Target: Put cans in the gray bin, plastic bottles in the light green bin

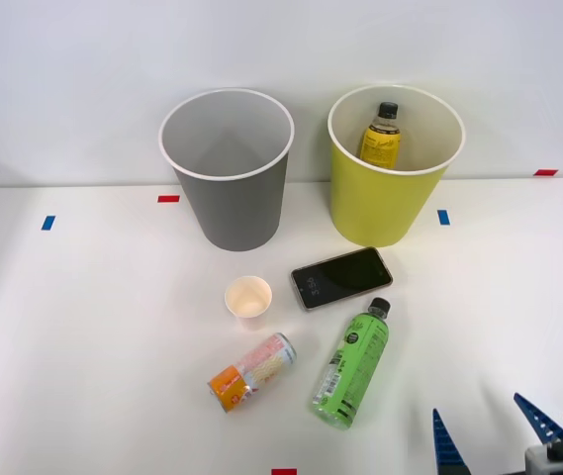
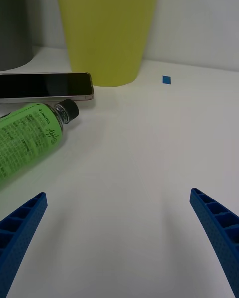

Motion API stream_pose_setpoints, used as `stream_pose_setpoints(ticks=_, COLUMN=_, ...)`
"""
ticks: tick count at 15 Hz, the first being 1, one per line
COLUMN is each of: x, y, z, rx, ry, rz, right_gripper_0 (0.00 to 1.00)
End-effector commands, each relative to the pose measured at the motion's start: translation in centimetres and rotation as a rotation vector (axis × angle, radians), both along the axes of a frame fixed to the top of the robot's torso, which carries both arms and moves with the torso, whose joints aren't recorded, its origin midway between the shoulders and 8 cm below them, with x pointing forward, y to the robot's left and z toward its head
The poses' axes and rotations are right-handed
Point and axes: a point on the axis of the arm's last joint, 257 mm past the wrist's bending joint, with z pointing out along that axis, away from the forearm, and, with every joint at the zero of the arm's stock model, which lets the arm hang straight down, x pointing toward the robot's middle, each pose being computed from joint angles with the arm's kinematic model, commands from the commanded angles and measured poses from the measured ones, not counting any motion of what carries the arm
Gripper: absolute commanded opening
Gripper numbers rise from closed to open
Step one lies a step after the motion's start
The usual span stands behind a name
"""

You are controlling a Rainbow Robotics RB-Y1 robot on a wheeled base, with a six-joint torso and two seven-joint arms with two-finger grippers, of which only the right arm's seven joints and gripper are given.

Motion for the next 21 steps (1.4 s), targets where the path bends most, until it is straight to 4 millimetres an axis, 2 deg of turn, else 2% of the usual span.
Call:
stream_pose_setpoints(ticks=1, x=3.4, y=-0.9, z=2.9, rx=0.044, ry=0.097, rz=0.026, right_gripper_0=1.00)
stream_pose_setpoints(ticks=5, x=3.7, y=0.0, z=3.8, rx=0.182, ry=0.323, rz=0.056, right_gripper_0=1.00)
stream_pose_setpoints(ticks=9, x=2.9, y=1.9, z=4.3, rx=0.347, ry=0.514, rz=0.013, right_gripper_0=1.00)
stream_pose_setpoints(ticks=10, x=2.7, y=2.8, z=4.2, rx=0.430, ry=0.572, rz=-0.020, right_gripper_0=1.00)
stream_pose_setpoints(ticks=17, x=4.0, y=7.2, z=4.5, rx=0.638, ry=0.783, rz=-0.179, right_gripper_0=1.00)
stream_pose_setpoints(ticks=21, x=6.2, y=9.1, z=3.2, rx=0.675, ry=0.829, rz=-0.251, right_gripper_0=1.00)
